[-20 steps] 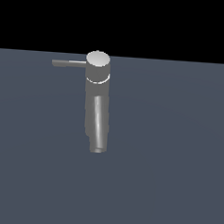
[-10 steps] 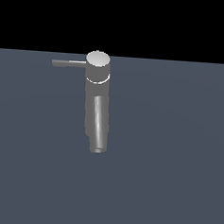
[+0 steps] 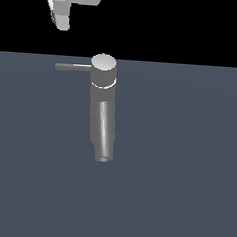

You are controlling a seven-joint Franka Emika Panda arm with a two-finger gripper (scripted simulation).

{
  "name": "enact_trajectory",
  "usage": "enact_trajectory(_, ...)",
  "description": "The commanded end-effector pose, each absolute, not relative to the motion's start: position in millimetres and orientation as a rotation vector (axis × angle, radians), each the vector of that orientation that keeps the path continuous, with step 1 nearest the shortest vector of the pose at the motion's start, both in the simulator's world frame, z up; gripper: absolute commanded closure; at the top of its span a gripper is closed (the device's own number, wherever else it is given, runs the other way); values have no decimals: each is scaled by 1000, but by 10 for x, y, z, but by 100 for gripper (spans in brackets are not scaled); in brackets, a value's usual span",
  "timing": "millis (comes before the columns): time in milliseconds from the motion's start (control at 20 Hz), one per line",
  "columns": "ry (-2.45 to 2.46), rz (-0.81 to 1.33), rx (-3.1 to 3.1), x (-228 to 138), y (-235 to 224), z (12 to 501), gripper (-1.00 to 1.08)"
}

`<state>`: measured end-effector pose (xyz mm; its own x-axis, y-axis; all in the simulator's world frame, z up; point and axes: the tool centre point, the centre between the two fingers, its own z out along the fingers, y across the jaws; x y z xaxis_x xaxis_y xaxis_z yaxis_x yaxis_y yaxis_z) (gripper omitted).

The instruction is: Turn on the faucet by rotating a designated handle.

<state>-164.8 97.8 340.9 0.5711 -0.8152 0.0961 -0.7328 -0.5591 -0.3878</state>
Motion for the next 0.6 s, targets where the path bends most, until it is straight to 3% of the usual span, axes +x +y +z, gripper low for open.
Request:
enact_trajectory(0, 1325, -399, -2450, -1554, 1033, 3342, 108)
enact_trajectory(550, 1540, -466, -2221, -1083, 1229, 3088, 108)
